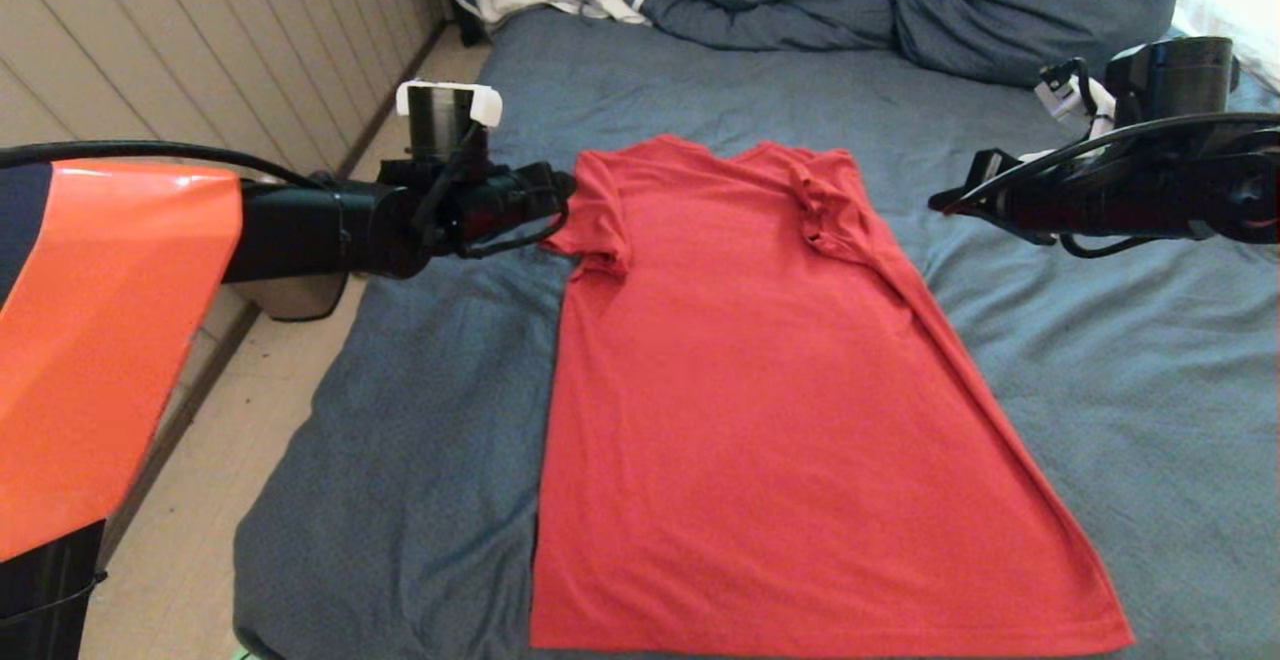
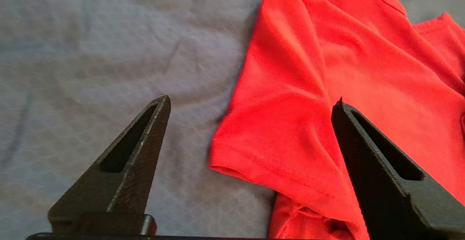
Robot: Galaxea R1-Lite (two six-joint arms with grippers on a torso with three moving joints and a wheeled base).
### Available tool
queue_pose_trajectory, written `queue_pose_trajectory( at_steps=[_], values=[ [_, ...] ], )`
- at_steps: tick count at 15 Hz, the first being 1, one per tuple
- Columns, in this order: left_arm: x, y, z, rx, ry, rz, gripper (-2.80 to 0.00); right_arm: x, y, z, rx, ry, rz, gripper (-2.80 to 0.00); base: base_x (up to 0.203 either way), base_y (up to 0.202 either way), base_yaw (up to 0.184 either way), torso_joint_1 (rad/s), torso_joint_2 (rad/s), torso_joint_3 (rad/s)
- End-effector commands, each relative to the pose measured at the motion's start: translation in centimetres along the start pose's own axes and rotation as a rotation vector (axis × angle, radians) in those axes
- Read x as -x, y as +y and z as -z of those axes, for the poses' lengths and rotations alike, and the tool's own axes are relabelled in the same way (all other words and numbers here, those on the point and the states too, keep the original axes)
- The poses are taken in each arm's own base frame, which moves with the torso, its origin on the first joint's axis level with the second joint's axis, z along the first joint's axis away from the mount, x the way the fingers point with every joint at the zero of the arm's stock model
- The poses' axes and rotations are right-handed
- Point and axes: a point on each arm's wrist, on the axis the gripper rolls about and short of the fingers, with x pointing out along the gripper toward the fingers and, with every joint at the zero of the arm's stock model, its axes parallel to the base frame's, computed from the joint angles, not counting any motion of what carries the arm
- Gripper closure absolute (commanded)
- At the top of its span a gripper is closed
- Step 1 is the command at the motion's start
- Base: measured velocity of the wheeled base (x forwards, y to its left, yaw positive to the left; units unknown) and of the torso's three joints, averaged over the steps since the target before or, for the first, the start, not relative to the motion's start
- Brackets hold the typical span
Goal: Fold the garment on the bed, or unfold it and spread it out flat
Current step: Fold the red T-shirt
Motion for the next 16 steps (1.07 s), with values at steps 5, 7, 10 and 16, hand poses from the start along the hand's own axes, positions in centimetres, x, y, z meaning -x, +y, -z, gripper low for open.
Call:
queue_pose_trajectory(
  at_steps=[5,7,10,16],
  values=[
    [-2.6,0.8,3.7,0.027,0.081,-0.016,-2.8,-0.5,-0.2,0.3,-0.005,0.012,0.002,0.0,0.0,0.0,0.0,0.0,0.0,0.0],
    [-3.0,0.6,4.6,0.026,0.1,-0.009,-2.8,-0.7,-0.3,0.4,-0.005,0.016,0.004,0.0,0.0,0.0,0.0,0.0,0.0,0.0],
    [-3.1,0.3,4.9,0.029,0.105,-0.003,0.0,-0.9,-0.4,0.5,-0.003,0.02,0.006,0.0,0.0,0.0,0.0,0.0,0.0,0.0],
    [-1.9,-1.3,3.9,0.046,0.086,0.032,0.0,-1.0,-0.5,0.6,-0.004,0.023,0.007,0.0,0.0,0.0,0.0,0.0,0.0,0.0]
  ],
)
